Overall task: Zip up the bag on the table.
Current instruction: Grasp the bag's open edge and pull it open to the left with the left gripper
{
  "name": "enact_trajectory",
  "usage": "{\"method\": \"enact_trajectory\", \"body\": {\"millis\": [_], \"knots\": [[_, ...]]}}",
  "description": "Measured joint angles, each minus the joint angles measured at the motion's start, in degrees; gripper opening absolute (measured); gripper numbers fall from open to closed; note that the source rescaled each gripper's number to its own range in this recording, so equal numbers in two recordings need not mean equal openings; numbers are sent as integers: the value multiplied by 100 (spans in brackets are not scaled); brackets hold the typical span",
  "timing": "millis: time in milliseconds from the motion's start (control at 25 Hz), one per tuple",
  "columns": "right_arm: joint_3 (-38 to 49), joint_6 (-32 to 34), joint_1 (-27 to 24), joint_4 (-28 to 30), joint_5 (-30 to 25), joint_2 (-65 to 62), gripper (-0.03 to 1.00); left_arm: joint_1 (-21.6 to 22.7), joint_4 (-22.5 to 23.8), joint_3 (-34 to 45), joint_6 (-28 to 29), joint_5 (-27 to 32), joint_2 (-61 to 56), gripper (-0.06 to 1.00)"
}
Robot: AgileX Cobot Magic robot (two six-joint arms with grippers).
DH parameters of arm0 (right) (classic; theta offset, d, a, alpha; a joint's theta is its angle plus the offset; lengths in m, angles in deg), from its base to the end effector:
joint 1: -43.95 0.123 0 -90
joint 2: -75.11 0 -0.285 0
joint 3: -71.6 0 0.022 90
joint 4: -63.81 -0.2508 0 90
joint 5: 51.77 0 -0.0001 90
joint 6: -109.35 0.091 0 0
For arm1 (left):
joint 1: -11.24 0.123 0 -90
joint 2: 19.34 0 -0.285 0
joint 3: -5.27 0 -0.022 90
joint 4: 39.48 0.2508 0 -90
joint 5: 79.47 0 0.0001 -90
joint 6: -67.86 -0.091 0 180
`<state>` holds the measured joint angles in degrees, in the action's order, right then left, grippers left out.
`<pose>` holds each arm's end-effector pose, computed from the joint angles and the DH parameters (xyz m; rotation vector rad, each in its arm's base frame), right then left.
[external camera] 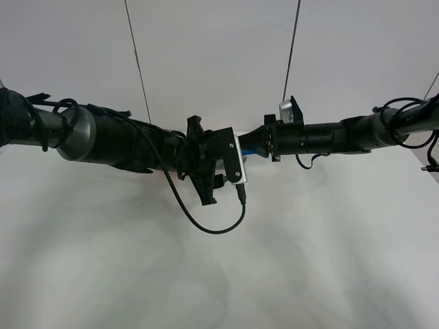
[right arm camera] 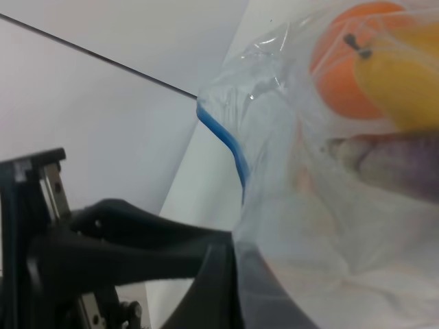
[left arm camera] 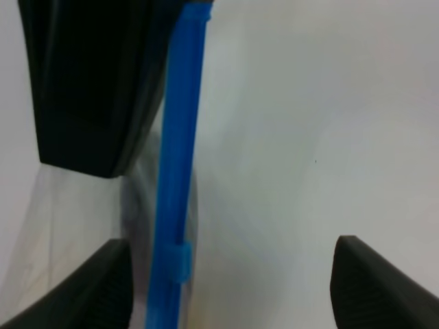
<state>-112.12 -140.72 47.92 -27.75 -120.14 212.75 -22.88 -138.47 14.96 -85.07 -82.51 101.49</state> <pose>0.4253 0.1143 0.1354 -0.2834 2.1620 1.6039 0.3500 -0.2315 0.1619 1.5763 1.6704 0.2393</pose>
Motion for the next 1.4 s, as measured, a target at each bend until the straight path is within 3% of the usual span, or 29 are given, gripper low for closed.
{"method": "enact_trajectory", "body": {"millis": [680, 960, 1040, 1240, 1400], "knots": [[0, 0, 0, 0, -43, 0, 0, 0, 0, -300, 17, -325, 217, 93], [0, 0, 0, 12, -43, 0, 0, 0, 0, -300, 221, -386, 217, 78], [0, 0, 0, 36, -43, 0, 0, 0, 0, -300, 300, -416, 217, 70], [0, 0, 0, 73, -29, 0, 0, 0, 0, -300, 320, -448, 217, 31], [0, 0, 0, 68, 8, 0, 0, 0, 0, -300, 320, -448, 217, 13]]}}
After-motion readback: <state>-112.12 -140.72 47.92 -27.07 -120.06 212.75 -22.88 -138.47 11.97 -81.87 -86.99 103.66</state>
